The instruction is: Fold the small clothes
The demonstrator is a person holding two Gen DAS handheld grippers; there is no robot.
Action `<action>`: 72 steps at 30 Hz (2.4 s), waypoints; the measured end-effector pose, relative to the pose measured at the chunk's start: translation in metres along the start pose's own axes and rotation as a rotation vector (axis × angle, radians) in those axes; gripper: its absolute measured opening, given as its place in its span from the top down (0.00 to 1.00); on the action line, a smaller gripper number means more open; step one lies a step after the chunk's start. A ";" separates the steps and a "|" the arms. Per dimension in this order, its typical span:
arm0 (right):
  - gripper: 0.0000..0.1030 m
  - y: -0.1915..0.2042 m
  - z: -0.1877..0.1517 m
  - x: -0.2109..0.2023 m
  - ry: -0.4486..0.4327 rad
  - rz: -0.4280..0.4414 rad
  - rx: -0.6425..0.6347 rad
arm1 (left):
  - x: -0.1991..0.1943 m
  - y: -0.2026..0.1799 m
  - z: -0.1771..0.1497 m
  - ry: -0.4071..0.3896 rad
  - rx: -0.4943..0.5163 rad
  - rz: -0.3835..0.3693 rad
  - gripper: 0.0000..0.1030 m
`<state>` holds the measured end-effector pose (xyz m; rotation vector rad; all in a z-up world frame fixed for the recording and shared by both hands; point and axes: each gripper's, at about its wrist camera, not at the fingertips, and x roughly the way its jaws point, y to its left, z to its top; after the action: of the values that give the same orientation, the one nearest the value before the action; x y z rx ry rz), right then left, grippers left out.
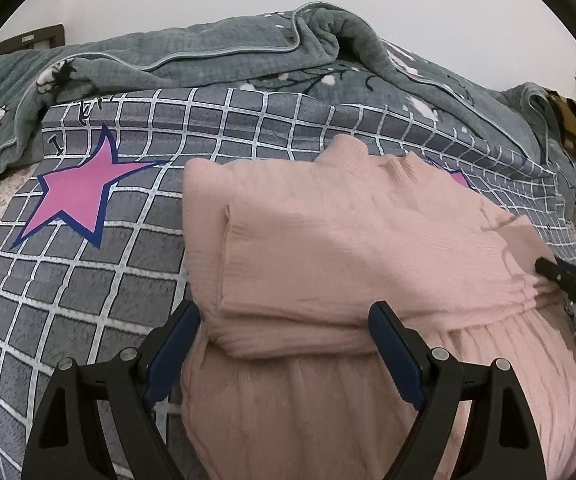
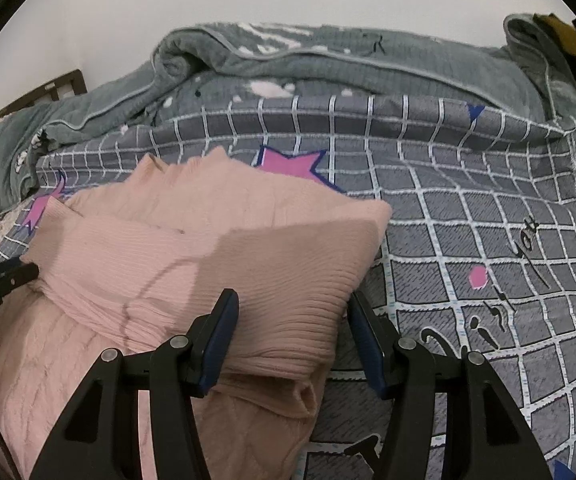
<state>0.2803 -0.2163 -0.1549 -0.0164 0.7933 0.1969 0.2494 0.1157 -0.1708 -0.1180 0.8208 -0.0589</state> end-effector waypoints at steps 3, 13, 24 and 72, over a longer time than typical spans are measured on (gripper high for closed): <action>0.46 -0.003 0.000 -0.006 -0.029 -0.005 0.017 | -0.005 0.000 -0.005 -0.002 0.003 -0.001 0.17; 0.41 0.004 -0.013 -0.072 -0.196 -0.194 0.010 | -0.033 0.004 -0.021 -0.072 0.013 -0.031 0.18; 0.42 0.010 -0.099 -0.139 -0.088 -0.221 0.016 | -0.079 -0.001 -0.050 -0.128 0.008 -0.048 0.24; 0.58 0.051 -0.214 -0.169 0.103 0.088 0.023 | -0.152 0.030 -0.205 0.054 -0.274 -0.179 0.88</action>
<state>0.0043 -0.2142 -0.1820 0.0304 0.9001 0.2715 -0.0040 0.1437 -0.2025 -0.4498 0.8680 -0.1188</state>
